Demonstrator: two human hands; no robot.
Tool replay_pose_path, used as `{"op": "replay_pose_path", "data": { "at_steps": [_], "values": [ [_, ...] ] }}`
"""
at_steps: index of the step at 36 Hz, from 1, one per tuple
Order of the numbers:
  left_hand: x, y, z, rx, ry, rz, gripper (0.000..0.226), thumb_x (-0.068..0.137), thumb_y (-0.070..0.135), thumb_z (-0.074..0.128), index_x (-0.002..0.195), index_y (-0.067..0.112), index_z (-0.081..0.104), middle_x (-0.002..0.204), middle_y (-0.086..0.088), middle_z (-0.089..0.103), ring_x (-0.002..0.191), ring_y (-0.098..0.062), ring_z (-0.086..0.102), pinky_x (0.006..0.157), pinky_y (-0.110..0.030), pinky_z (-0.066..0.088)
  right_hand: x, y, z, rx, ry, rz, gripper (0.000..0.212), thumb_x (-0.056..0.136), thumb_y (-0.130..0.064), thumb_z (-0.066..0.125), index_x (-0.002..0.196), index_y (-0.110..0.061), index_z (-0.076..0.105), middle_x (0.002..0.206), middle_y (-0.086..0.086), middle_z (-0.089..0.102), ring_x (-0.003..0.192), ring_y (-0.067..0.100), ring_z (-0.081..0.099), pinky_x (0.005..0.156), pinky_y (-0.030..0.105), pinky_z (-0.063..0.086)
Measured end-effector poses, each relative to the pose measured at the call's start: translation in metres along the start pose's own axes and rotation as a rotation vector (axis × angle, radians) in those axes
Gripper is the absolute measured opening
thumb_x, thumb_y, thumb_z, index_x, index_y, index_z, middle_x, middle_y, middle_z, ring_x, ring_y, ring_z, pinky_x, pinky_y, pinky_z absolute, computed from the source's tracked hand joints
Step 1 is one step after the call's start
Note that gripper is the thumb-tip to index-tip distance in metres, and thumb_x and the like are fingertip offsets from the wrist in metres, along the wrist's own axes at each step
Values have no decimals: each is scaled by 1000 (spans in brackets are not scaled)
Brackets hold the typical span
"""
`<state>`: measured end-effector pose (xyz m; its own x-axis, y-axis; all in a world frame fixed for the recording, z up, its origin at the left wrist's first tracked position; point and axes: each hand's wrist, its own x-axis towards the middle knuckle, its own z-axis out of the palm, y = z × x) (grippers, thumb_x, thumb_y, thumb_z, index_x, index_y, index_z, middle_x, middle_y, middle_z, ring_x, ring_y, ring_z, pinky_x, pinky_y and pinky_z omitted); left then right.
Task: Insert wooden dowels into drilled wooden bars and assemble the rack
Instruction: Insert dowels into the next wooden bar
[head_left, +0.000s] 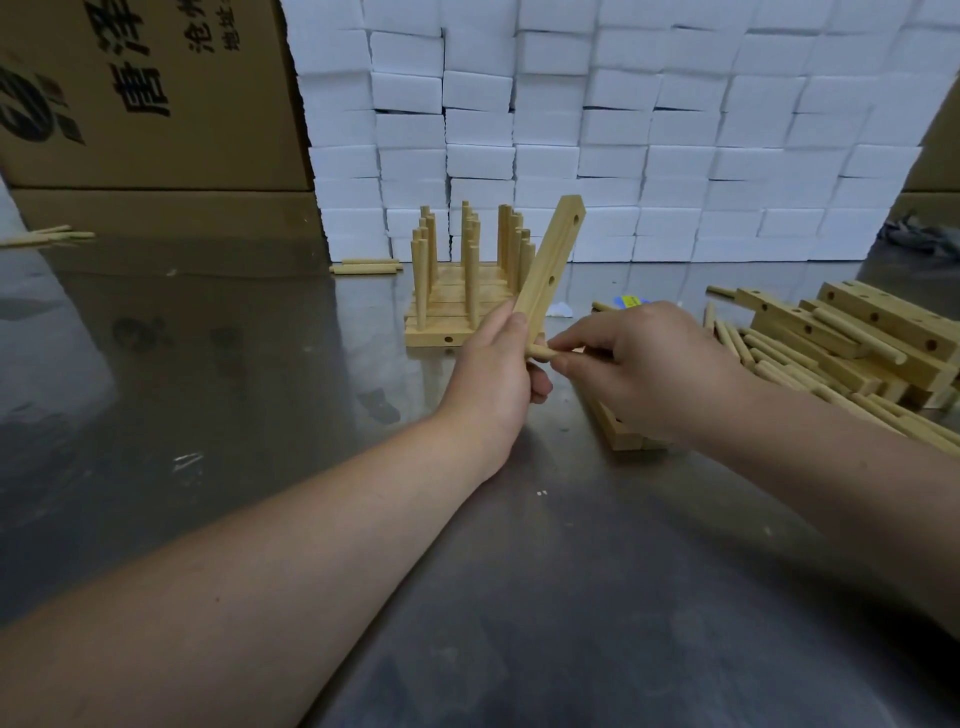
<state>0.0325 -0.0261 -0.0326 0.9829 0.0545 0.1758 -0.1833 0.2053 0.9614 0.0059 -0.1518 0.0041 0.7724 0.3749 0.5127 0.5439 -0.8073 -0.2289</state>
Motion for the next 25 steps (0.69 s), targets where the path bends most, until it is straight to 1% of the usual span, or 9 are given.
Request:
{"op": "replay_pose_path", "data": {
  "at_steps": [5, 7, 11, 13, 16, 18, 20, 23, 25],
  "values": [
    [-1, 0, -1, 46, -3, 17, 35, 101, 23, 33, 132, 28, 48, 77, 0, 54, 41, -4, 45, 47, -21, 41, 2, 2, 2, 271, -42, 142, 13, 87, -31, 59, 80, -31, 70, 46, -8, 44, 41, 4, 40, 47, 22, 29],
    [-2, 1, -1, 70, -1, 18, 35, 101, 24, 33, 133, 30, 46, 78, 1, 54, 41, -3, 45, 47, -20, 42, 3, 2, 1, 396, -52, 188, 20, 86, -29, 60, 69, -35, 66, 48, -5, 45, 38, 5, 36, 44, 20, 30],
    [-3, 2, -2, 93, -8, 27, 31, 101, 24, 32, 126, 34, 48, 79, 1, 53, 42, -3, 45, 49, -20, 42, 2, 2, 1, 490, -61, 264, 21, 86, -29, 60, 67, -28, 69, 43, -9, 49, 33, 2, 37, 36, 9, 26],
    [-4, 3, -1, 95, -8, 37, 26, 101, 24, 32, 115, 37, 49, 79, 1, 53, 42, -5, 44, 49, -21, 42, 3, 1, 0, 473, -98, 287, 21, 87, -31, 59, 70, -23, 70, 42, -9, 50, 33, 2, 37, 37, 10, 28],
    [-4, 2, 0, 108, 22, 48, 30, 101, 24, 32, 120, 25, 54, 74, 0, 52, 43, -6, 44, 47, -20, 41, 9, 0, -10, 435, -160, 336, 35, 91, -38, 50, 71, -15, 69, 48, -1, 60, 40, 9, 48, 48, 21, 41],
    [-4, 3, -1, 92, 73, 30, 31, 100, 24, 32, 120, 21, 56, 66, 1, 51, 43, -8, 43, 46, -20, 40, 14, 4, -20, 419, -144, 365, 38, 92, -45, 45, 77, -19, 69, 56, -1, 67, 45, 9, 58, 54, 24, 47],
    [-4, 4, -2, 25, 123, 2, 28, 99, 21, 33, 104, 17, 60, 50, 7, 51, 40, -9, 41, 46, -21, 37, 18, 15, -28, 389, -64, 393, 34, 90, -48, 43, 82, -25, 67, 61, -6, 69, 51, 5, 62, 59, 28, 47],
    [-4, 6, -2, -13, 129, 0, 31, 98, 15, 33, 78, 17, 56, 44, 7, 50, 37, -10, 38, 44, -20, 33, 25, 41, -36, 217, -6, 491, 26, 89, -34, 43, 83, -23, 66, 66, -3, 69, 59, 13, 64, 61, 32, 48],
    [-4, 5, -2, 2, 107, 11, 33, 98, 14, 33, 73, 16, 54, 52, 2, 49, 38, -11, 37, 44, -21, 32, 30, 59, -39, -37, -120, 564, 24, 88, -21, 42, 85, -18, 66, 76, 2, 69, 68, 22, 65, 68, 37, 53]
  ]
}}
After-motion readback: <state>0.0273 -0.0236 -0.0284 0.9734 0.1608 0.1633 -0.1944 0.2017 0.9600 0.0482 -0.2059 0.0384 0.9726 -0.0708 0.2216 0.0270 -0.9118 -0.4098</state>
